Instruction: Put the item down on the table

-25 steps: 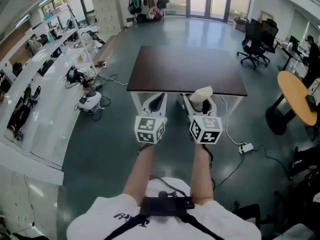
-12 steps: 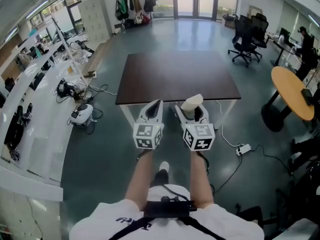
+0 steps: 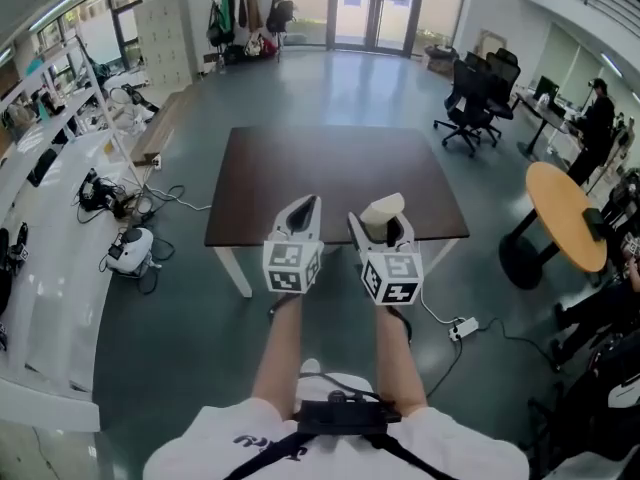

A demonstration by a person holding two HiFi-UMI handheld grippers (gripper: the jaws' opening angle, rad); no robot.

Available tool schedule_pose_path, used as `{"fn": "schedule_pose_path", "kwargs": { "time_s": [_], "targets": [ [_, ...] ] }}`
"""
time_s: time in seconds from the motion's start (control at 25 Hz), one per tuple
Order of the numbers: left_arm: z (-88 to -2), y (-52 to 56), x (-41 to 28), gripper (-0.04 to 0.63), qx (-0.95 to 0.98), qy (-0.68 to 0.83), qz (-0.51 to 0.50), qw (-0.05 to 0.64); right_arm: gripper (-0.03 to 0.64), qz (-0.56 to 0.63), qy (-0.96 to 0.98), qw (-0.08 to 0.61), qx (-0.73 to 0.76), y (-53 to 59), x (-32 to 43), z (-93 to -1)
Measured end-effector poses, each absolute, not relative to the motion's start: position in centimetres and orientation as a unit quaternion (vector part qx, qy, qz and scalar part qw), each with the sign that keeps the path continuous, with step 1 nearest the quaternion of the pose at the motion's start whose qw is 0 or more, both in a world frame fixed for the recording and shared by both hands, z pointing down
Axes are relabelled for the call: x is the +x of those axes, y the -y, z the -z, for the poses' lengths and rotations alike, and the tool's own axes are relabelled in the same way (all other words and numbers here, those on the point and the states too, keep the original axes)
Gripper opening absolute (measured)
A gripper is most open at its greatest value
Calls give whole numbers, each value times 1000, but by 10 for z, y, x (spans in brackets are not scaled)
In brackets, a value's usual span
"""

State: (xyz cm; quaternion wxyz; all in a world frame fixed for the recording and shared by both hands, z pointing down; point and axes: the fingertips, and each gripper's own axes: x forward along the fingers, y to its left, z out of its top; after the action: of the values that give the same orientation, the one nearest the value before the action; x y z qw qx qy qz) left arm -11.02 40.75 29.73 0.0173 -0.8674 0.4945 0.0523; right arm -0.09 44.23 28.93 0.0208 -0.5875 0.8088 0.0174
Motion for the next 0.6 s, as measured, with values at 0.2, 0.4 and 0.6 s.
{"fn": "schedule_pose_path", "kwargs": {
  "time_s": [0.2,0.4,0.6],
  "targets": [
    [-311,-349,-129,14,-865,-499,-54,10,298,-13,-805,9,-593,-381,-8,-298],
    [-335,-302,-140,14,-869,-493,-40,1,298,16,-808,-12,-589,-327,-29,-330],
    [-336,-259,-133,14,-865,-499,-44,-6,298,19,-825,-14,-565,-282,-31,-333]
  ]
}}
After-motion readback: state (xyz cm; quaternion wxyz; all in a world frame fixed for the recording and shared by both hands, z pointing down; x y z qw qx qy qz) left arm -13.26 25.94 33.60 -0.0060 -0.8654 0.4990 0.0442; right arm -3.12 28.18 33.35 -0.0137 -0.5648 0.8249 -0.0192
